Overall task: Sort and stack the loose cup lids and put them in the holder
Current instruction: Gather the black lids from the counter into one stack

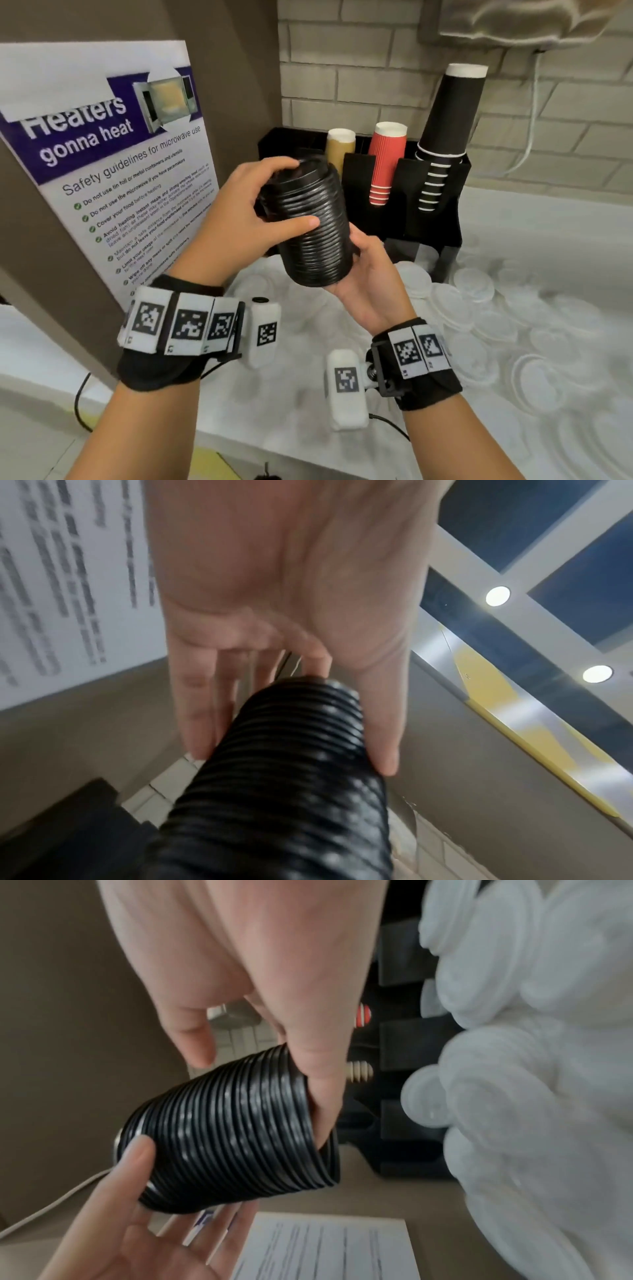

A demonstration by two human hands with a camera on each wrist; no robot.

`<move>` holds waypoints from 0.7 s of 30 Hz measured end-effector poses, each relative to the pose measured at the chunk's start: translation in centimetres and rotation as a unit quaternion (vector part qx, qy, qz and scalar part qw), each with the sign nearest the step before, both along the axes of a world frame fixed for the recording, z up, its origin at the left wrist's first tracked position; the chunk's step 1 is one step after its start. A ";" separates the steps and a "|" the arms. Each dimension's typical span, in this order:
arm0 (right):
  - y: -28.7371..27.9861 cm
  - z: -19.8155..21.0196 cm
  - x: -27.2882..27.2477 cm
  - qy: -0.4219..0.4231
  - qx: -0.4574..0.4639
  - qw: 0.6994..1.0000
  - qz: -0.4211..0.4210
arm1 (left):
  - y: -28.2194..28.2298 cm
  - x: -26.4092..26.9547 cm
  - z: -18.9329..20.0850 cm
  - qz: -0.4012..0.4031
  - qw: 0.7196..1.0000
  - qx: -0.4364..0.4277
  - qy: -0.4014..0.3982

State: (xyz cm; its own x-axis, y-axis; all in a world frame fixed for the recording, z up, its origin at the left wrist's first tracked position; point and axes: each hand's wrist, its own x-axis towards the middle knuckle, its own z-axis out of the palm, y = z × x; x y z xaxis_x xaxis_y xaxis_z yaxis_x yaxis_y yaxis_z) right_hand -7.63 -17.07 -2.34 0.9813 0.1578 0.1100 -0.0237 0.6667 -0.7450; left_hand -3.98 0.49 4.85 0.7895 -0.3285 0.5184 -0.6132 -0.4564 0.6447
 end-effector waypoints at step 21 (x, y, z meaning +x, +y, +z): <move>10.0 -9.7 -0.9 0.116 -0.409 0.900 0.098 | 7.2 -5.9 -8.3 0.182 0.953 0.157 0.182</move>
State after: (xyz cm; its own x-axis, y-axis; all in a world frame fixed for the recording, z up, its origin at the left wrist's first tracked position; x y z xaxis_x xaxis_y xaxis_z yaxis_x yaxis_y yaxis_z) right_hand -8.48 -7.06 -12.08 0.9070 0.2658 -0.3267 -0.3004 -0.1356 -0.9441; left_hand -9.92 7.67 -3.42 0.9898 -0.0919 0.1090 -0.1385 -0.8014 0.5819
